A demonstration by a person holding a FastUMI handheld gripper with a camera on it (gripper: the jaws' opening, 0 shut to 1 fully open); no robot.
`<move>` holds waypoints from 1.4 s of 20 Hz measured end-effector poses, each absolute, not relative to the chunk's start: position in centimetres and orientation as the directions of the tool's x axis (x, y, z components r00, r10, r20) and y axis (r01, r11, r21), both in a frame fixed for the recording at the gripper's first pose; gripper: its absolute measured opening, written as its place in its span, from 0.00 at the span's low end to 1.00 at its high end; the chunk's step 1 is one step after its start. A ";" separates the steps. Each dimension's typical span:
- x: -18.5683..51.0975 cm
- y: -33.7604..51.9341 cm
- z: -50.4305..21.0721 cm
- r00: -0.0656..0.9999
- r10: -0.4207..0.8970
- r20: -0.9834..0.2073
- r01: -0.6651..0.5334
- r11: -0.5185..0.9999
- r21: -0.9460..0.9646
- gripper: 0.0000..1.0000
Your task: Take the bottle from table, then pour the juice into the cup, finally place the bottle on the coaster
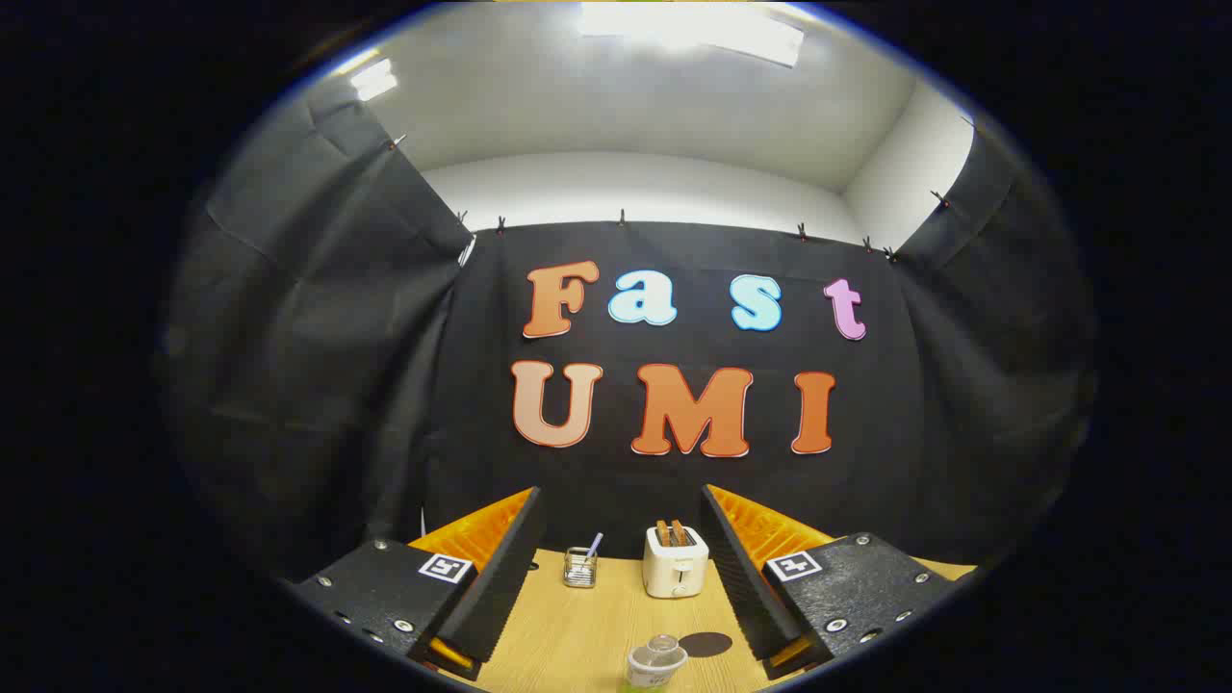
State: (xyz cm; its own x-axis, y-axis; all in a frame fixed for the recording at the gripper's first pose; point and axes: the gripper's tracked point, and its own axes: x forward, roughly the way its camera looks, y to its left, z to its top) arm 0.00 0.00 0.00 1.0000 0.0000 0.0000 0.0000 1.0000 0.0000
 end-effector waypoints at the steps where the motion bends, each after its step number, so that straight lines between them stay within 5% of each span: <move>1: 0.0 -0.5 -0.1 1.000 -0.009 0.002 0.009 1.000 -0.002 0.96; 8: 0.5 0.4 0.1 0.999 0.033 -0.021 -0.034 0.997 -0.065 0.96; 16: 0.5 -3.1 0.8 0.998 -0.051 -0.036 0.048 0.996 -0.081 0.97; 28: -1.8 -5.3 -9.5 0.965 -0.202 -0.166 0.178 0.972 -0.153 0.97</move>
